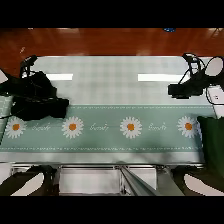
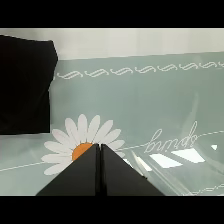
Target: Fold the shirts.
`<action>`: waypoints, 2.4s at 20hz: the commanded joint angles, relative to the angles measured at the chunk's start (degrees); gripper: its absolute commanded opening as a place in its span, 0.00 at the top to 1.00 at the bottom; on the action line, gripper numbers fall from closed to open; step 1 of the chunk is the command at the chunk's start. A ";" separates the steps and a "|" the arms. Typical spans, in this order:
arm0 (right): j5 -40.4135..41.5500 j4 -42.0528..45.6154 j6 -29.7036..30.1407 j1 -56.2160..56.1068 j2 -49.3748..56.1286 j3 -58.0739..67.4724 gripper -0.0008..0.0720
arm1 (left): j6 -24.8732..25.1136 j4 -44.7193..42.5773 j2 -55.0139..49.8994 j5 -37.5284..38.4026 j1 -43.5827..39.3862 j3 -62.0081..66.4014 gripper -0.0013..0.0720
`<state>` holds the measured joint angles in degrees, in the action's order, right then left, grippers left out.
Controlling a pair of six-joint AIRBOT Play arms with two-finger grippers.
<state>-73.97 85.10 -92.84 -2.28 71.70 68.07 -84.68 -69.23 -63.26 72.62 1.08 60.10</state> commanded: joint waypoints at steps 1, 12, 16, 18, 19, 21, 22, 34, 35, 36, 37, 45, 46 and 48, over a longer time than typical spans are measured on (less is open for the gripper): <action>0.00 -0.02 0.00 0.04 0.02 0.00 0.96 | -0.02 0.00 -0.17 -0.13 -0.04 0.04 0.94; 0.00 -0.02 0.07 0.04 0.02 0.00 0.96 | 0.00 0.00 -0.35 -0.09 -0.04 0.04 0.94; 6.32 0.42 0.07 0.04 0.02 0.00 0.96 | 0.31 -0.09 -0.44 -0.15 -0.04 0.04 0.94; 13.33 0.46 -0.07 0.04 0.02 0.02 0.89 | 1.66 -1.44 -0.90 -1.25 -0.04 0.02 0.90; 15.04 0.66 -0.33 0.04 0.02 0.00 0.59 | 1.46 -2.91 -1.09 -2.32 -0.02 0.04 0.66; 15.78 1.64 0.04 0.04 -0.02 0.00 0.43 | 0.81 -7.08 -1.27 -5.14 0.00 0.37 0.29; 15.50 2.40 0.24 0.04 -0.04 0.00 0.43 | -2.16 -9.90 -1.42 -5.95 0.44 1.36 0.29; 11.47 1.38 2.49 -9.66 -2.71 -2.01 0.43 | -4.04 -12.24 -12.07 -20.02 16.41 4.17 0.29; 11.69 1.16 1.62 -10.08 -2.71 -2.01 0.43 | -4.96 -12.92 -14.64 -18.84 16.20 4.20 0.29; 11.89 0.79 1.22 -10.21 -2.71 -2.01 0.43 | -5.03 -12.92 -16.81 -17.75 16.09 4.20 0.29; 11.89 0.09 1.09 -10.19 -2.71 -2.01 0.43 | -5.03 -12.92 -18.69 -16.57 16.02 4.20 0.29; 12.22 -0.15 -1.11 -10.19 -2.71 -2.01 0.43 | -3.74 -12.83 -25.24 -4.52 16.02 4.22 0.60; 12.17 -0.46 -1.09 -10.19 -2.78 -2.01 0.43 | -2.25 -12.74 -25.20 -2.58 16.02 4.31 0.92; 11.28 -0.22 -1.18 -10.12 -3.98 -1.20 0.43 | 1.95 -9.03 -24.41 1.53 16.04 5.42 0.94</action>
<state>-62.02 85.01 -93.54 -12.40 68.64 66.28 -87.11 -81.52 -87.66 67.13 17.10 64.71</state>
